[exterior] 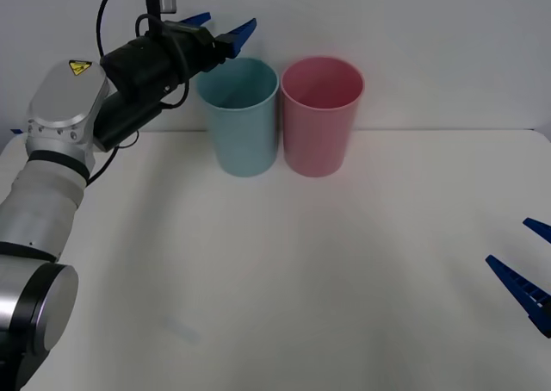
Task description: Grasp the object on the table and drop it into the matching bin: aluminum can to the light blue bin, PET bottle to the pink bin.
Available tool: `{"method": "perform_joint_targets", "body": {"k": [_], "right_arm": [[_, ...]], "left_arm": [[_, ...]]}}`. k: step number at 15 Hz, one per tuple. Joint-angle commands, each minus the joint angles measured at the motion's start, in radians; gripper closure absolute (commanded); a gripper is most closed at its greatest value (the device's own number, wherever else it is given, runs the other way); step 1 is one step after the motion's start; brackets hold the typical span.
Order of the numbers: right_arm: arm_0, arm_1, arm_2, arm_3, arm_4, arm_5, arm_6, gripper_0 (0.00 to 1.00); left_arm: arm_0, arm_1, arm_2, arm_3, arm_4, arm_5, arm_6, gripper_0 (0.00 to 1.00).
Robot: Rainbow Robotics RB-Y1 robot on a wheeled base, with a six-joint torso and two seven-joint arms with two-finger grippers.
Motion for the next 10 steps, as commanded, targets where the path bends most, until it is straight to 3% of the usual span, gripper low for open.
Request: {"method": "perform_joint_targets", "body": {"k": [1, 7, 10], "right_arm": [[0.0, 0.0, 0.0, 0.0, 0.0, 0.0, 0.0, 0.0], [0.0, 0.0, 0.0, 0.0, 0.0, 0.0, 0.0, 0.0], [0.0, 0.0, 0.0, 0.0, 0.0, 0.0, 0.0, 0.0]], "left_arm": [[0.05, 0.026, 0.0, -0.052, 0.062, -0.001, -0.018, 0.0], [0.211, 0.126, 0.002, -0.193, 0.222, -0.041, -0.054, 0.0], [0.298, 0.141, 0.087, -0.249, 0.239, -0.12, -0.078, 0.0]]}}
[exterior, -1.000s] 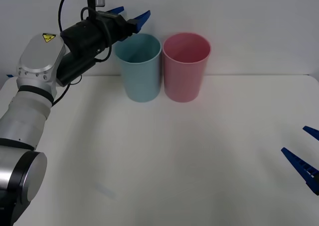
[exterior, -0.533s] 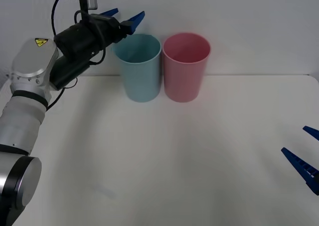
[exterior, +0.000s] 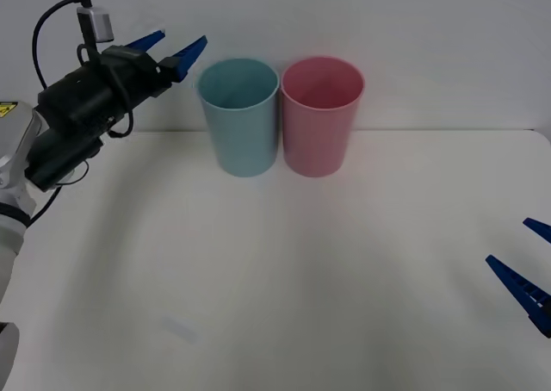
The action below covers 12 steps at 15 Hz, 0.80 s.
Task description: Grasp the object on the table and drop it into the matching bin: aluminum can to the light blue bin, PET bottle to the pink bin.
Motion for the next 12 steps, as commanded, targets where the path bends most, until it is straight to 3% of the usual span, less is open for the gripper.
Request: {"method": "perform_joint_targets", "body": {"k": [1, 9, 12], "right_arm": [[0.0, 0.0, 0.0, 0.0, 0.0, 0.0, 0.0, 0.0], [0.0, 0.0, 0.0, 0.0, 0.0, 0.0, 0.0, 0.0], [0.0, 0.0, 0.0, 0.0, 0.0, 0.0, 0.0, 0.0]], "left_arm": [[0.082, 0.003, 0.102, -0.055, -0.012, -0.095, -0.023, 0.0], [0.32, 0.003, 0.406, -0.136, -0.046, -0.399, -0.172, 0.0], [0.403, 0.068, 0.435, -0.136, -0.011, -0.479, -0.216, 0.0]]}}
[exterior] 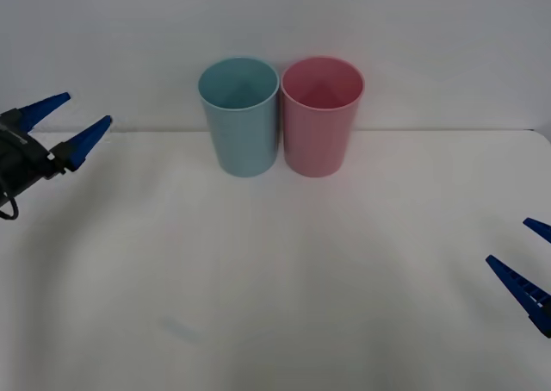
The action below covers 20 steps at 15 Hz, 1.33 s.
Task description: Grasp the object on the table and drop it into the matching bin: aluminum can to the light blue bin, PET bottle to the pink bin.
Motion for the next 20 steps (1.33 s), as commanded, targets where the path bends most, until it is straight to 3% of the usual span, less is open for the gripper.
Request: {"method": "perform_joint_targets", "body": {"k": [1, 4, 8, 15, 20], "right_arm": [[0.0, 0.0, 0.0, 0.0, 0.0, 0.0, 0.0, 0.0], [0.0, 0.0, 0.0, 0.0, 0.0, 0.0, 0.0, 0.0], [0.0, 0.0, 0.0, 0.0, 0.0, 0.0, 0.0, 0.0], [0.0, 0.0, 0.0, 0.0, 0.0, 0.0, 0.0, 0.0], [0.0, 0.0, 0.0, 0.0, 0.0, 0.0, 0.0, 0.0]], "left_arm": [[0.072, 0.068, 0.013, 0.0, 0.045, -0.066, -0.025, 0.0], [0.152, 0.137, 0.025, -0.001, 0.098, -0.123, -0.051, 0.0], [0.261, 0.15, 0.091, -0.011, 0.121, -0.203, -0.128, 0.0], [0.471, 0.203, 0.113, -0.1, 0.265, -0.206, -0.145, 0.0], [0.523, 0.215, 0.117, -0.103, 0.295, -0.204, -0.137, 0.0]]}}
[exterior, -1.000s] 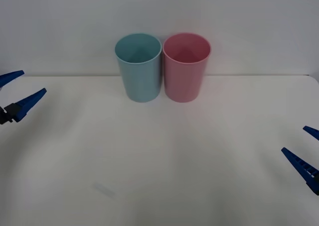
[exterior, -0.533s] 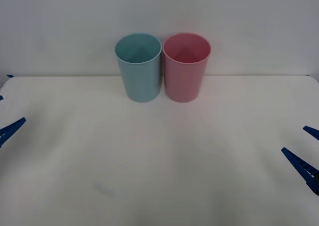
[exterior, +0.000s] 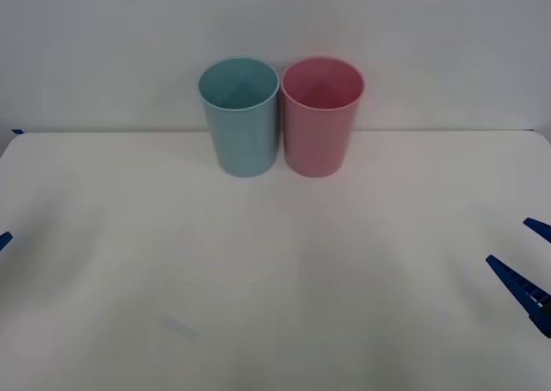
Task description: Grasp the object on the table and drop it into the matching bin: aluminum can to the light blue bin, PET bottle to the pink bin.
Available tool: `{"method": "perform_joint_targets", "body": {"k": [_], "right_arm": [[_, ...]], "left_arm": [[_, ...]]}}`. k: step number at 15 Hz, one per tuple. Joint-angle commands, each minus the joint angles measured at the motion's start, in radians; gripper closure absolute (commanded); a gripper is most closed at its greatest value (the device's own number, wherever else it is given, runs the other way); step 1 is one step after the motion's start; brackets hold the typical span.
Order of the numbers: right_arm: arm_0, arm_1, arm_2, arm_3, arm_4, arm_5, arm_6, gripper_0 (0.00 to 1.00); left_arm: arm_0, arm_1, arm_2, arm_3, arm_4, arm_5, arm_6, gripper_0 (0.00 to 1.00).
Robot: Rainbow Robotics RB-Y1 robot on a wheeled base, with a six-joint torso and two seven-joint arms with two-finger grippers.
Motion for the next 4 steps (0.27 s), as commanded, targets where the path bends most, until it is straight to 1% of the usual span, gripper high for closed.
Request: {"method": "perform_joint_targets", "body": {"k": [1, 4], "right_arm": [[0.0, 0.0, 0.0, 0.0, 0.0, 0.0, 0.0, 0.0], [0.0, 0.0, 0.0, 0.0, 0.0, 0.0, 0.0, 0.0]], "left_arm": [[0.012, 0.0, -0.009, -0.002, 0.002, 0.003, 0.004, 0.0], [0.014, 0.0, -0.01, -0.003, 0.002, 0.003, 0.006, 0.0]]}}
